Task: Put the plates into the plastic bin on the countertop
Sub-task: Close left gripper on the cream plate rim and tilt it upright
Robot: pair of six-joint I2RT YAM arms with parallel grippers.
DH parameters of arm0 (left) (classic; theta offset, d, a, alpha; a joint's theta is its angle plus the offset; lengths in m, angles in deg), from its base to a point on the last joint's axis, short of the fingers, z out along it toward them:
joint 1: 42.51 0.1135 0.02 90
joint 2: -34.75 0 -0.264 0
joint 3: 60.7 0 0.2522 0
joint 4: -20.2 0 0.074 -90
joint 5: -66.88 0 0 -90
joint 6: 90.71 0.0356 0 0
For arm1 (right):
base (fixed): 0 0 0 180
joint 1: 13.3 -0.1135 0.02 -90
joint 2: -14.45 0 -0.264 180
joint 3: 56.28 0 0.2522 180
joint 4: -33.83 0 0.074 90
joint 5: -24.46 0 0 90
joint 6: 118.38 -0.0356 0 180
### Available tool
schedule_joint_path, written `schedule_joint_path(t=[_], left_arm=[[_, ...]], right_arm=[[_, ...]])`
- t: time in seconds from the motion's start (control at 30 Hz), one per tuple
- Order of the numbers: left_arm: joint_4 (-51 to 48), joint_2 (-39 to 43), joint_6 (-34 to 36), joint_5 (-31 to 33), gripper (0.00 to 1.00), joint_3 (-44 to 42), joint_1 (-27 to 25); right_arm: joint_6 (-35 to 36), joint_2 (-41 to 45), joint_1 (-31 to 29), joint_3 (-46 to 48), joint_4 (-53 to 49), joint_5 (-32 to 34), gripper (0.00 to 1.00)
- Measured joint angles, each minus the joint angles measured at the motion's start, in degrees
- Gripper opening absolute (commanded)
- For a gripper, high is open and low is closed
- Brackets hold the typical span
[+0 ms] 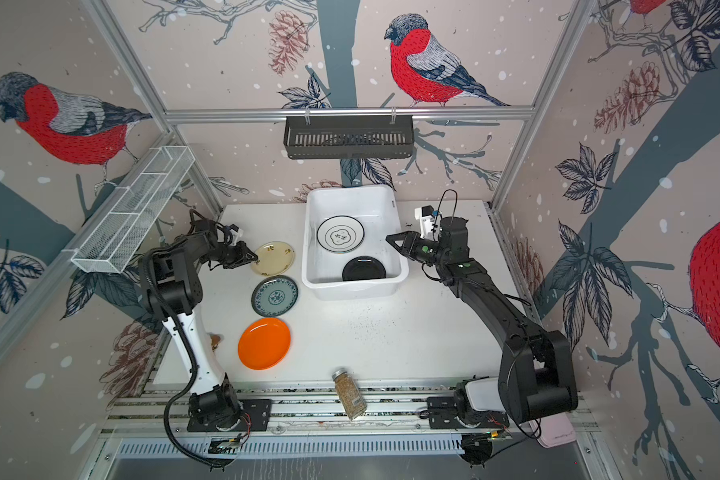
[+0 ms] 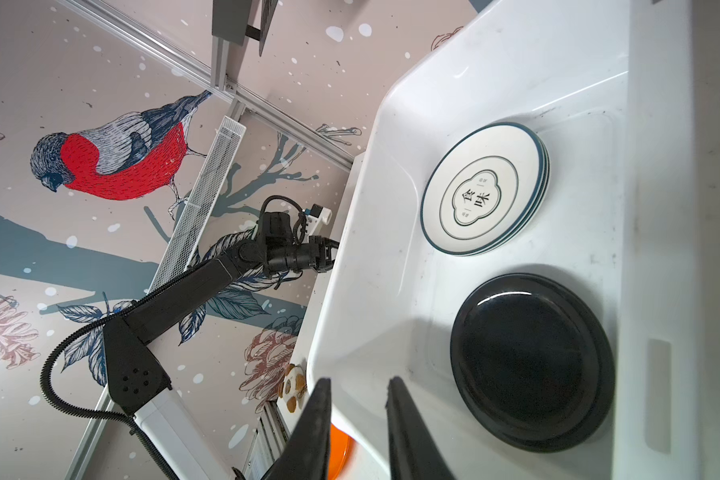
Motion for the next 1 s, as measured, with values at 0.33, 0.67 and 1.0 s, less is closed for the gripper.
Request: schedule_joint_path(t=[0.33, 0.67, 1.0], left_arm=[[1.4, 0.4, 0.0, -1.4, 0.23, -1.1, -0.2], [2.2, 0.6, 0.0, -1.5, 0.12, -2.1, -0.2], [2.2, 1.0, -1.4, -3.5, 0.02, -2.7, -0.2]], right_arm=[[0.0, 0.0, 0.0, 0.0, 0.1, 0.0, 0.26], [0.0, 0.0, -0.3, -0.1, 0.1, 0.0, 0.26], [0.0, 0.0, -0.4, -0.2, 0.1, 0.0, 0.26]])
